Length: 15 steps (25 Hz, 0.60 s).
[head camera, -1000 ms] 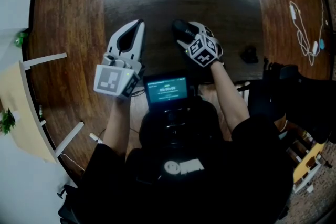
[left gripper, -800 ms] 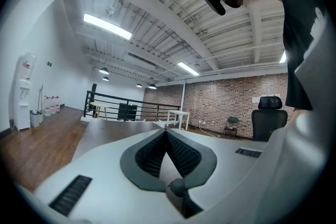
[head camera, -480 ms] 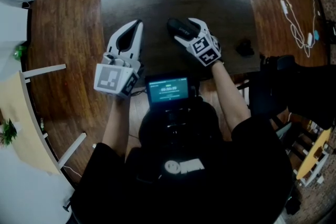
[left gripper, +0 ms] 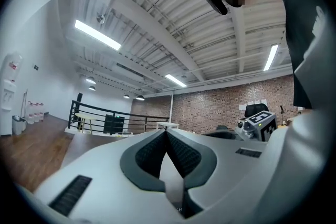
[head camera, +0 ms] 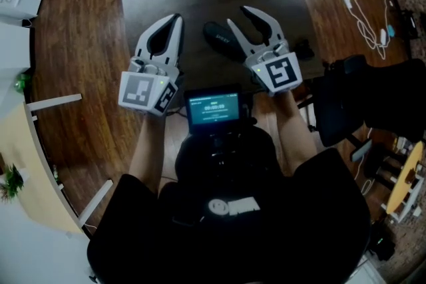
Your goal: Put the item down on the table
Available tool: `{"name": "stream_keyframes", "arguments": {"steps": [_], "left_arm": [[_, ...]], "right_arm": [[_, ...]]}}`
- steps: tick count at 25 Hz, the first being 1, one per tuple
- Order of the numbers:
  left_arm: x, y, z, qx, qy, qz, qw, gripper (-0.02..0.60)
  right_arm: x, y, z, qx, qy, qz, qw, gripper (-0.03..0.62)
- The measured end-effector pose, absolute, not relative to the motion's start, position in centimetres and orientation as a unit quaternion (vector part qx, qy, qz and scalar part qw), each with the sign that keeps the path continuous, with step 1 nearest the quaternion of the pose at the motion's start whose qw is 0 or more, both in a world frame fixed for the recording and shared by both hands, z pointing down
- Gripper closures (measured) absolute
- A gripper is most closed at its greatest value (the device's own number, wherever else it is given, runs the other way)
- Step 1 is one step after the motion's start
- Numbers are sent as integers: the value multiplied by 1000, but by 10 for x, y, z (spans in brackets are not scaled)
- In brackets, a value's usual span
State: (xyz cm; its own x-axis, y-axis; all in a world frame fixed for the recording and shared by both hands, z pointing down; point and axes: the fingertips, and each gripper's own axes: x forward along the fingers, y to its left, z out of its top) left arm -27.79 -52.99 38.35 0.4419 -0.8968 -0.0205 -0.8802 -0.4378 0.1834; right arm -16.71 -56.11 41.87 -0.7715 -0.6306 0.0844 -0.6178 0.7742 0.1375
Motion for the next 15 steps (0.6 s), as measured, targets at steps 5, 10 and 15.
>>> {"name": "stream_keyframes", "arguments": {"steps": [5,10,15], "left_arm": [[-266,-511,373,848,-522,-68,58,589],[-248,-485,366,848,-522,-71,51,589],[-217,-448,355,847,-526,-70,36,589]], "right_arm": [[-138,-521,362,361,-929,-77,-18,591],[-127,-484,333,345,-931,-101,-69,591],[-99,-446,323,335,-934,-84,-91,591]]}}
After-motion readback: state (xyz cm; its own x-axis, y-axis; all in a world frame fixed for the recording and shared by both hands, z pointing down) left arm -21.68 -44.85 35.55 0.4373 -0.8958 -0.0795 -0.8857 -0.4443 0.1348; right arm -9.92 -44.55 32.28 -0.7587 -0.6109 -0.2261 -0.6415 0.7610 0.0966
